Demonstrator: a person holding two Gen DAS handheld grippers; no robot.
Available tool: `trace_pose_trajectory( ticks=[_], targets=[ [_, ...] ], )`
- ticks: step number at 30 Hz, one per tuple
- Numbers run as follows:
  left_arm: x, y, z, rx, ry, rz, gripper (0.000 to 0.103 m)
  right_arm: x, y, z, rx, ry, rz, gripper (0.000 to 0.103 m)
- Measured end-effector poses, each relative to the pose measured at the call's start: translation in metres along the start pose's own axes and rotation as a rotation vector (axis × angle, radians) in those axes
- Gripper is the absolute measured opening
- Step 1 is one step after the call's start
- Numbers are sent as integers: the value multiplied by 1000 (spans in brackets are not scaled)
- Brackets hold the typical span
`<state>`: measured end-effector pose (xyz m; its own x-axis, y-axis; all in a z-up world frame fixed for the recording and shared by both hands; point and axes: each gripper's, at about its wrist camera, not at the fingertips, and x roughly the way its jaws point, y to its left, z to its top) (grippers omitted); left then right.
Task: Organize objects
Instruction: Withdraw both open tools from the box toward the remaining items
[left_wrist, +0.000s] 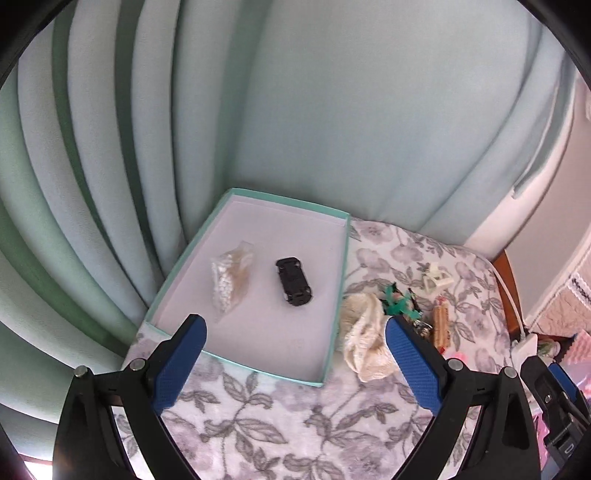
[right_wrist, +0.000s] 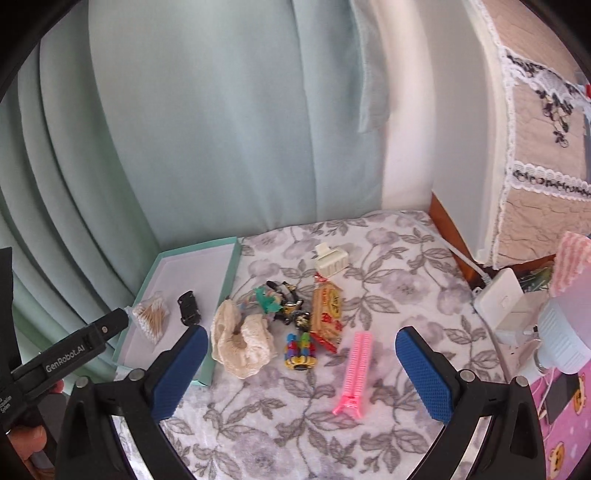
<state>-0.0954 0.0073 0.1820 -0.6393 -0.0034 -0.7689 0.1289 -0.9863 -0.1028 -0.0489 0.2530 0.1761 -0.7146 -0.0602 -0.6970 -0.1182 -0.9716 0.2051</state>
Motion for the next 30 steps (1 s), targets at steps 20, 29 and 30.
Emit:
trace_pose_trajectory(
  ticks=[20,29,30],
  targets=[
    [76,-29,-49,11,161,-100,87,79,-45,-57,43,209,-33,101],
    [103,-40,-48,44,194,-120,70,110,-44,-67,33,265,-45,92],
    [105,-42,-48,49,196,-129,68,112,-45,-67,33,270,-47,91]
  ],
)
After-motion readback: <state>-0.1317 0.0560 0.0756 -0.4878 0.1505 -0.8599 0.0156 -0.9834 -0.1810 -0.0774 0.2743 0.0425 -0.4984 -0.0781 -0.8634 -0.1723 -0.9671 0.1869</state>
